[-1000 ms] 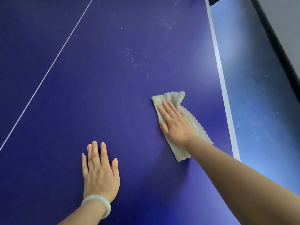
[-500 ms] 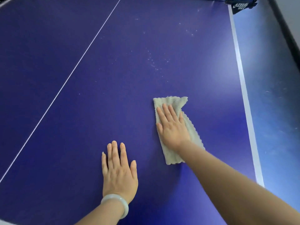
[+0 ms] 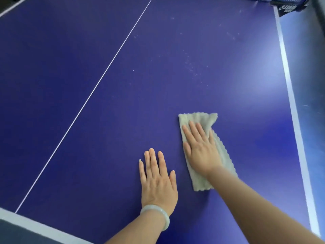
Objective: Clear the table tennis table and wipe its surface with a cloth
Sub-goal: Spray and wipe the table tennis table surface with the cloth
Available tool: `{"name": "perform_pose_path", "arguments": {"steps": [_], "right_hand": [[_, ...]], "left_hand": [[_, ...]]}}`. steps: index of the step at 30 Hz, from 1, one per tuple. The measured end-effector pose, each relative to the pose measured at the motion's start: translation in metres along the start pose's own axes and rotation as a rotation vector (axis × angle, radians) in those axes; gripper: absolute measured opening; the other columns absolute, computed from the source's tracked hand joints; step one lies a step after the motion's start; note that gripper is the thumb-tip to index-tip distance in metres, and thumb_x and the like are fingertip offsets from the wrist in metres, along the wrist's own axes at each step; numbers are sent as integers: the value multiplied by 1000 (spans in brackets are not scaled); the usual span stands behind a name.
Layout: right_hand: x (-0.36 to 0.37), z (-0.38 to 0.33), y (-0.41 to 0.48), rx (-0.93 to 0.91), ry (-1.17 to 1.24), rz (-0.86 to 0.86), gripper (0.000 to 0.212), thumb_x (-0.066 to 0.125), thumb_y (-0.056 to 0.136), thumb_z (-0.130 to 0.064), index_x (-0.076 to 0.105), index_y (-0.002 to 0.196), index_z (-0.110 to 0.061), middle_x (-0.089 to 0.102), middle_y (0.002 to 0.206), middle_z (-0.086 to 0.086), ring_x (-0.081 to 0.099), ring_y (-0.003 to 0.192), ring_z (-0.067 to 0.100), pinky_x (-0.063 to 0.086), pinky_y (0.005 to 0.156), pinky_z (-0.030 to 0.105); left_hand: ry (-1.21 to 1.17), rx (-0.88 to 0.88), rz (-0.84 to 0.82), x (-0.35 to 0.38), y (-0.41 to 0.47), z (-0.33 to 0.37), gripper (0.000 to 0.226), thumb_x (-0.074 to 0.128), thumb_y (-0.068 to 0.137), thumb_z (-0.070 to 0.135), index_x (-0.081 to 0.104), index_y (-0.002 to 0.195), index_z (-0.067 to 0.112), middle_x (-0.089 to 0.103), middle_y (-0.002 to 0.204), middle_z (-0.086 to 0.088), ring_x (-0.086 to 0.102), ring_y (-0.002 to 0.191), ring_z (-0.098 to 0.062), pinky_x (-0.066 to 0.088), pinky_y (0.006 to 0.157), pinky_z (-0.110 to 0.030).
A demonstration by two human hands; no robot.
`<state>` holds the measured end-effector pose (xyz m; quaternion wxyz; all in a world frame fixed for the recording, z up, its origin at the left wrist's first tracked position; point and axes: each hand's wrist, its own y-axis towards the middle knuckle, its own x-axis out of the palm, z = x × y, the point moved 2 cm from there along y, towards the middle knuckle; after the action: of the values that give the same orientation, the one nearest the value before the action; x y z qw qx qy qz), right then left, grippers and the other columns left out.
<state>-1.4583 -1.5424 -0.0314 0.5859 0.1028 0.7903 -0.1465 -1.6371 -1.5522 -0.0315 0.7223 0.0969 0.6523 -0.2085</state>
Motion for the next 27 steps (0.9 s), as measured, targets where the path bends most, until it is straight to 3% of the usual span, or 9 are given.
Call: {"name": "perform_pose_path", "arguments": {"steps": [3,5,7,11,13,17,19,24,27], "right_hand": [[-4,27,19,229,24,24,58,17,102,-45,8,157,-33,0,165,-9,-5,152,11,6,123,46],[-1,32,-7,460,61,65,58,17,102,-44,1,157,-33,-4,165,-9,-8,151,11,3,123,46],[5,12,-49,563,82,94,59,17,102,-43,-3,157,-34,-7,165,-9,-9,151,11,4,123,47],[26,-56,-89,525,70,106,59,7,101,-46,-6,157,-31,-10,164,-7,-12,151,11,8,122,49],[33,-77,-72,457,60,85,62,3,97,-48,-11,155,-31,-16,163,-8,-17,150,11,1,123,47],[30,-77,-19,344,6,84,62,7,99,-45,-5,157,-28,-9,164,-6,-13,151,13,-7,122,45],[24,-66,3,362,-5,67,59,12,102,-42,-1,158,-28,-6,165,-6,-11,151,13,-6,123,46],[16,-54,-16,567,115,93,58,18,103,-40,-4,157,-31,-5,166,-7,-9,151,12,2,123,48],[28,-92,-61,519,84,92,58,11,102,-44,-7,156,-34,-9,165,-8,-12,151,11,6,123,46]], "left_hand": [[-53,-1,-13,2,0,-2,67,20,99,41,27,152,1,18,160,-22,14,150,-36,20,118,-56],[-87,15,-16,3,-1,-4,67,19,99,41,25,153,3,17,161,-22,13,150,-35,19,119,-55],[-148,27,-20,1,-1,-6,65,20,98,40,28,153,4,18,161,-20,14,151,-33,18,118,-53],[-458,119,-33,-14,1,-30,58,17,100,36,21,156,21,-1,164,4,-9,151,-11,5,123,-40],[-502,156,-22,-23,7,-62,54,25,102,30,22,156,22,4,164,7,-5,151,-8,6,124,-37],[-217,9,131,-27,38,-147,53,37,101,28,38,148,4,29,158,-17,22,148,-32,21,120,-48],[-124,-94,98,-33,57,-180,58,40,101,31,34,150,1,25,159,-20,19,149,-34,18,121,-50],[-6,-202,111,-42,91,-231,65,22,99,44,26,154,10,20,161,-17,14,150,-34,12,122,-52],[50,-217,121,-38,93,-236,65,17,99,45,22,156,14,19,162,-14,12,151,-33,11,122,-52]]}}
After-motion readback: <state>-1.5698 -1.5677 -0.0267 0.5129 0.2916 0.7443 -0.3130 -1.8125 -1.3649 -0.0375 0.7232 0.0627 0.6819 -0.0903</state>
